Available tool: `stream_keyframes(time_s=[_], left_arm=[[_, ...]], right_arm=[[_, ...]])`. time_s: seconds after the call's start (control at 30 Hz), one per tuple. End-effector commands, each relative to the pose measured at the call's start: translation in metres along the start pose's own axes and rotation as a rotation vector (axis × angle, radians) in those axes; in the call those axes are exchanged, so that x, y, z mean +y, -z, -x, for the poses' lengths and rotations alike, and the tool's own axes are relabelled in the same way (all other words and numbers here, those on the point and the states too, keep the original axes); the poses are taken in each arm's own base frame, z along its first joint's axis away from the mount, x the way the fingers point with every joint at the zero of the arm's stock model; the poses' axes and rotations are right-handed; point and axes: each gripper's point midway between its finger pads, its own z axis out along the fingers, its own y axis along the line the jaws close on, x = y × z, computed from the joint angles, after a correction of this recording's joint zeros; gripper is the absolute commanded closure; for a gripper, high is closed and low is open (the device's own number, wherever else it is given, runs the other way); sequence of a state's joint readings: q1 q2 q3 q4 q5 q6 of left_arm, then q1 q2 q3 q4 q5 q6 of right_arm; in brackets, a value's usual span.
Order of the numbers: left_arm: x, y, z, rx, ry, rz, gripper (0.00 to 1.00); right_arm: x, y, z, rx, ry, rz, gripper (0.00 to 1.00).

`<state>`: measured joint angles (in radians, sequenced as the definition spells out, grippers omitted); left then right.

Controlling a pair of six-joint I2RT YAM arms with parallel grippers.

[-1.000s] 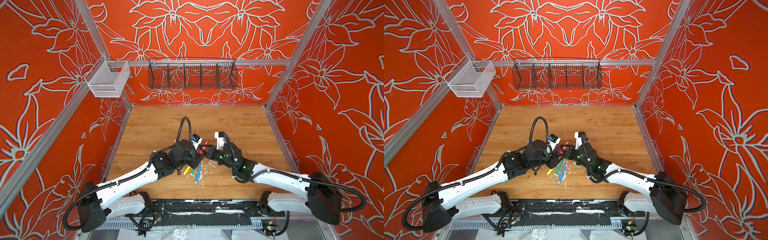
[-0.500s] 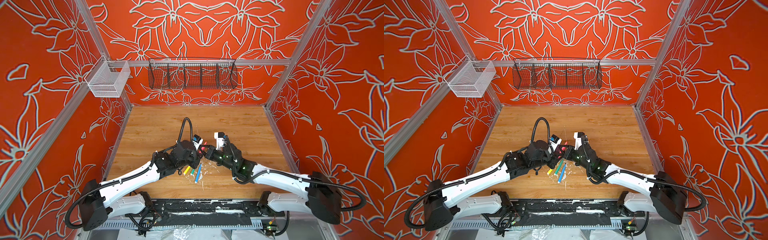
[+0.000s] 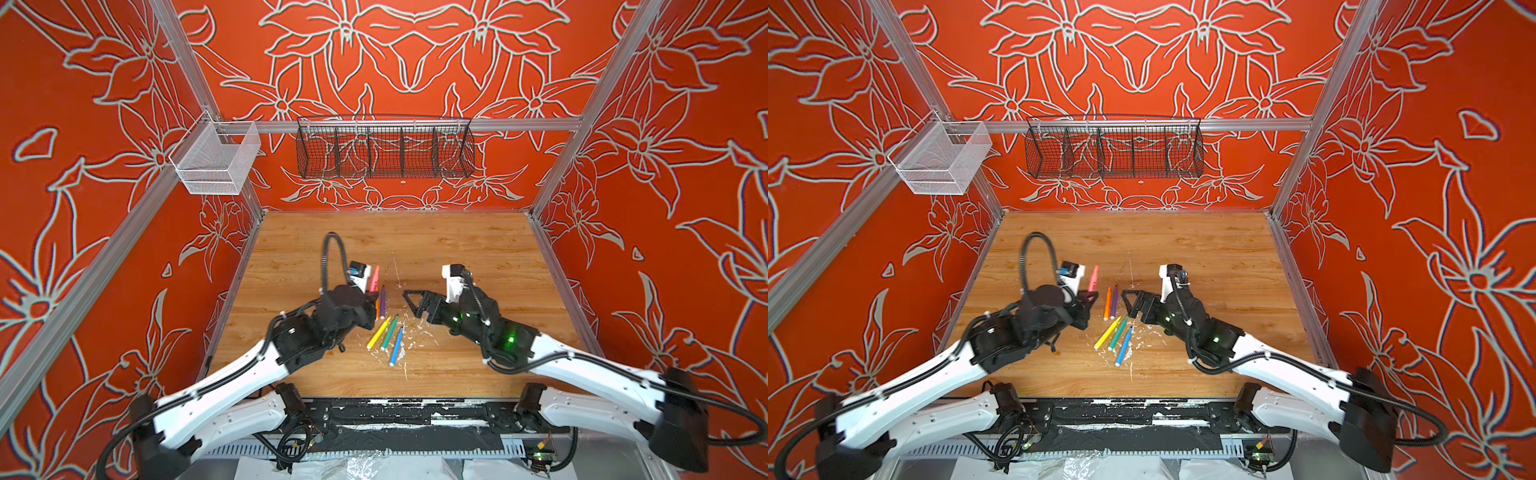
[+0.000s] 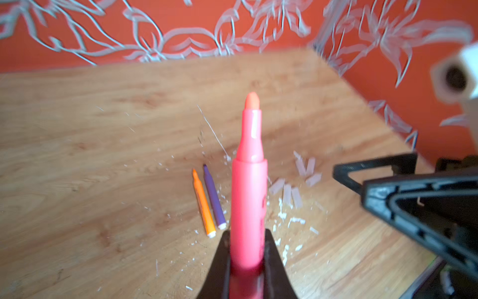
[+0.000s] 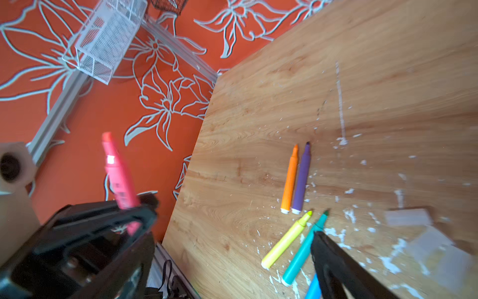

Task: Insert pens into pen caps
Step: Pick up a pen from the center of the table, then pick up the pen cap from the center of the table.

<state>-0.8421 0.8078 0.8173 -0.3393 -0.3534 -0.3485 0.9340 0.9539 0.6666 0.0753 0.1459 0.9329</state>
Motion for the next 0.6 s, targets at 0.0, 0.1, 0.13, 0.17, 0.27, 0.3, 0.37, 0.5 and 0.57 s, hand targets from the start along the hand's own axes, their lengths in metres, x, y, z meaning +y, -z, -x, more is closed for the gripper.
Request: stream_keyframes(time_s=[0.0, 0.1, 0.13, 0.17, 0.27, 0.3, 0.37, 0.5, 0.57], left_arm=[[0.014, 0.016, 0.014, -0.137, 0.052, 0.013, 1.00], [0.035, 0.018, 0.009, -0.200, 0.039, 0.098, 1.00], [0.040, 0.015, 0.003, -0.222, 0.036, 0.114, 1.00], [0.042, 0.012, -0.003, -0.247, 0.028, 0.108, 1.00], [0.040, 0.002, -0.018, -0.336, -0.014, 0.056, 1.00], [0.035, 0.003, -0.018, -0.334, -0.049, 0.035, 1.00], [0.023, 0.001, -0.022, -0.289, -0.127, -0.020, 1.00], [-0.002, -0.001, -0.038, -0.275, -0.139, -0.188, 1.00], [-0.016, 0.003, -0.043, -0.299, -0.160, -0.281, 1.00]], right_arm=[[-0.062, 0.028, 0.000, -0.056, 0.084, -0.242, 0.10], [-0.087, 0.042, 0.000, -0.086, 0.107, -0.321, 0.21], [-0.092, 0.043, -0.002, -0.080, 0.118, -0.347, 0.23], [-0.096, 0.044, -0.004, -0.066, 0.134, -0.369, 0.25], [-0.102, 0.033, -0.016, 0.025, 0.191, -0.435, 0.31], [-0.102, 0.026, -0.021, 0.069, 0.216, -0.459, 0.34], [-0.110, 0.012, -0.034, 0.164, 0.257, -0.544, 0.41], [-0.129, -0.013, -0.054, 0.307, 0.319, -0.713, 0.57], [-0.136, -0.022, -0.059, 0.337, 0.341, -0.772, 0.60]])
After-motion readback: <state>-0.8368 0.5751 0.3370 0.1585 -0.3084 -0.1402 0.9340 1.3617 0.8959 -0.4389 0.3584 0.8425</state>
